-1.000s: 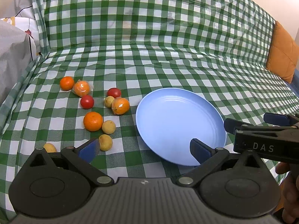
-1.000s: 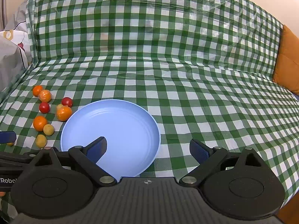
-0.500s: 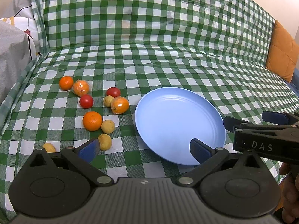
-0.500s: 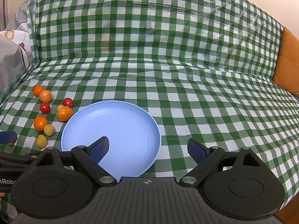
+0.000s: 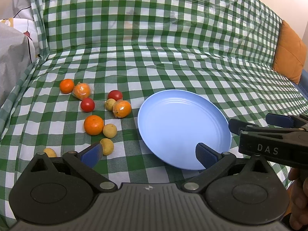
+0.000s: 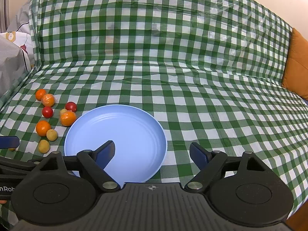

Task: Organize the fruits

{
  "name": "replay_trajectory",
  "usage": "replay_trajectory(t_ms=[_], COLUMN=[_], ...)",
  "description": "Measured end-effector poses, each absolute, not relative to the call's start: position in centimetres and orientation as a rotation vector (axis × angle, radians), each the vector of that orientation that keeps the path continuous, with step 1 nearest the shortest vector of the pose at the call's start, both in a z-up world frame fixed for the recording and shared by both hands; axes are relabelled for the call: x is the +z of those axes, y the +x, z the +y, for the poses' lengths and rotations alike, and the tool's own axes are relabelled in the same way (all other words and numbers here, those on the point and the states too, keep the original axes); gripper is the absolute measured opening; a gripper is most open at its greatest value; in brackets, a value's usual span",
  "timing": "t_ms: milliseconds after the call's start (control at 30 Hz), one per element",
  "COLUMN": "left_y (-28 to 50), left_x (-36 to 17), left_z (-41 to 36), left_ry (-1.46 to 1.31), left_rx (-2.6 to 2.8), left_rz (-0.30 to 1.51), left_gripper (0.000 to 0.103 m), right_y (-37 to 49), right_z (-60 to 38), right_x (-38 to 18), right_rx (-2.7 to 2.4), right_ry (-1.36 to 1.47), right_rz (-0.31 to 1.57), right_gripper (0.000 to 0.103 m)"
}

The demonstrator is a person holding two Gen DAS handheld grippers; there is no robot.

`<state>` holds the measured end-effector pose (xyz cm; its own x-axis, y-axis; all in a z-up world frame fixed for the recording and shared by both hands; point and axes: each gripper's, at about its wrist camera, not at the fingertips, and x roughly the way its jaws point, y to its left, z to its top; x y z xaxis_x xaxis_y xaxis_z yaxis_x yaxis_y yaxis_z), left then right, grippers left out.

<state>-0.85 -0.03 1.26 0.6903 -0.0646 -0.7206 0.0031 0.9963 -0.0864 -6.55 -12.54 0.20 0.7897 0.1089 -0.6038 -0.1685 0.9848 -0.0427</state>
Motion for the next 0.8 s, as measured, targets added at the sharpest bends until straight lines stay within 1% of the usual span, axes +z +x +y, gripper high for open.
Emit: replay_trajectory(t_ms=[367,433,467,500,533,567,600,633,800], left_y=[-1.0,-1.2,-1.4,-1.5,-1.5,-1.3,-1.2,-1.1,-1.2], left_x=[1.3,1.6,1.9,2.2,2.6,3.2,3.8,4.4,7.2], left_z=[0.5,1.0,1.3,1.8,2.4,3.4,4.5,5.8,13.4], left_ry=[-0.069,-0.062,-0.056,-0.053,-0.053,-0.058,-0.069,-0.080,-0.087], left_rx=[-0.046,-0.053,-0.065,-0.074,-0.084,-0.095,-0.100,-0.098,-0.070], left_rz=[0.809,0.795,0.787,0.783,0.784,0.786,0.780,0.768,0.710], left_gripper=[0.102,0.101,0.093,0.084,0.055,0.030,0.018,0.010,0.009], right_y=[-6.5,-6.4,-6.3,-6.3,-6.3,-6.4,-6.4,-6.4,-7.0], right_z=[-12.5,-12.5,-12.5,-12.5,-12.4,-12.3,-12.3,-12.2,-11.2], right_x=[0.1,0.2,0.3,0.4,0.6,0.8,0.9,1.1,1.9], right_rx=[0.147,0.145,0.144,0.145,0.146,0.149,0.153,0.163,0.236], right_ry=[-0.091,-0.077,-0.066,-0.052,-0.035,-0.015,0.001,0.023,0.104], right_rz=[0.636,0.633,0.628,0.623,0.615,0.606,0.598,0.587,0.532], right_gripper=[0.078,0.071,0.069,0.062,0.055,0.051,0.043,0.037,0.036])
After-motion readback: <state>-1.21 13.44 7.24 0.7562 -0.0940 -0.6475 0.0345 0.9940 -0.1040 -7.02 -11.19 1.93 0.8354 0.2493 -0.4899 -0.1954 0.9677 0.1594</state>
